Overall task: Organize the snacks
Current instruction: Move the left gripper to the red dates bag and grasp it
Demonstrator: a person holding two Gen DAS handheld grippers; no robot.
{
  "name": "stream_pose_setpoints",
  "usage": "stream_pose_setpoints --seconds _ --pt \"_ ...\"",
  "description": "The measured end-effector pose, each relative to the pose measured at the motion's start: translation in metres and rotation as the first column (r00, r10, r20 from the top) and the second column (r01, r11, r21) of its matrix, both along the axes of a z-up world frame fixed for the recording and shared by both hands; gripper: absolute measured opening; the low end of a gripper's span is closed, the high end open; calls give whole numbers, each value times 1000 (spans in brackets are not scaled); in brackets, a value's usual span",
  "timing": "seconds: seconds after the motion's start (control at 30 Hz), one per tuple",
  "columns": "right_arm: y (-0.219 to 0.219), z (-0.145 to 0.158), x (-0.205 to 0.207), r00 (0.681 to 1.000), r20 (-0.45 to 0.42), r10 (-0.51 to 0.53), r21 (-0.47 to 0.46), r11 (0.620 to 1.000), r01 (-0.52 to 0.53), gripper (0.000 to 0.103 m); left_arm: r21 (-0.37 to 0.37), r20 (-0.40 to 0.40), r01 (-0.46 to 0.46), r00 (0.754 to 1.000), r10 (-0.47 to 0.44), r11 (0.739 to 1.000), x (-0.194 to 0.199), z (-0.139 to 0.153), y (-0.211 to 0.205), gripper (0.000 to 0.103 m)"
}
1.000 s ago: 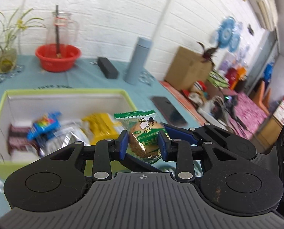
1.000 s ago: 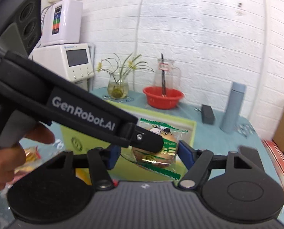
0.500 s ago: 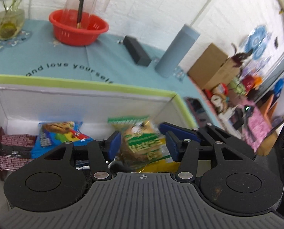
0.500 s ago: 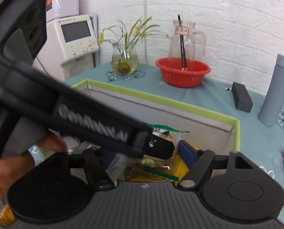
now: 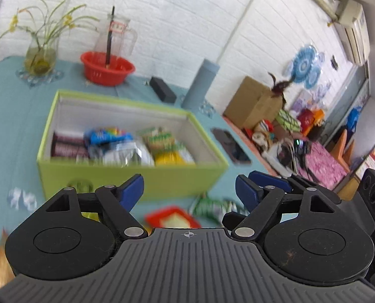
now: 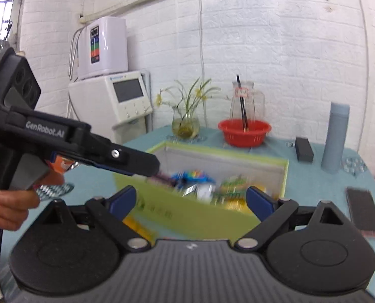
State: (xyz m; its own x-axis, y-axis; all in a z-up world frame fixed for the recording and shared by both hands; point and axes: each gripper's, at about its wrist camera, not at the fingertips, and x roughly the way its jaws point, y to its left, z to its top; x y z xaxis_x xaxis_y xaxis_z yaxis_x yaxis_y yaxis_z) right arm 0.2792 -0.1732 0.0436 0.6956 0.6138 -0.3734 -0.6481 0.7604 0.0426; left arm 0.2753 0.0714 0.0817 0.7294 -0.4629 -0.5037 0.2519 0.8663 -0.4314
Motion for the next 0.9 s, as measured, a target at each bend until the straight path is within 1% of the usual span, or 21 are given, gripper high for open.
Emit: stream_pose_setpoints --seconds 0.07,0.13,0.2,0.23,0.3,0.37,0.43,0.53,0.6,0.7,0.77,0.8,0.9 --pt "-9 -18 -28 999 -44 -23 -1 1000 23 94 27 -36 15 999 -14 1000 -27 -16 -3 67" --pt "-17 -36 -53 993 -108 -46 5 999 47 94 30 -72 10 997 -8 999 -48 -31 -3 67" --pt "-18 -53 -73 984 -162 -72 20 997 76 94 -6 -110 -5 994 4 1000 -66 -44 2 67" --pt "-15 -59 -82 982 -178 -66 20 997 71 94 -29 -129 -12 992 8 999 -73 -50 6 66" --pt "-5 -65 -95 982 -186 -35 24 999 40 94 -76 -162 -26 987 13 997 -84 -60 13 65" --pt "12 -65 -105 982 -183 50 17 999 -48 94 -122 -201 -21 980 -4 992 -91 -67 18 64" --pt "29 -65 -109 979 -165 117 -19 992 -122 94 -142 -213 -17 977 -14 990 -96 -70 20 62" --pt "51 -72 -105 976 -151 159 -96 980 -175 94 -172 -236 -24 972 -17 985 -98 -76 24 62" --pt "58 -81 -98 971 -190 145 -119 978 -169 94 -192 -250 -21 968 -28 981 -97 -81 23 63" --pt "63 -88 -101 964 -228 138 -121 978 -169 94 -181 -263 -14 964 -35 983 -92 -85 20 63" --pt "63 -85 -108 961 -228 154 -98 979 -180 94 -165 -272 -10 962 -35 986 -88 -88 19 63" --pt "63 -84 -110 964 -221 148 -101 980 -174 94 -157 -278 -15 960 -30 988 -85 -88 18 63" --pt "66 -84 -106 974 -206 90 -133 984 -120 94 -113 -265 -21 964 -9 993 -77 -86 15 65"
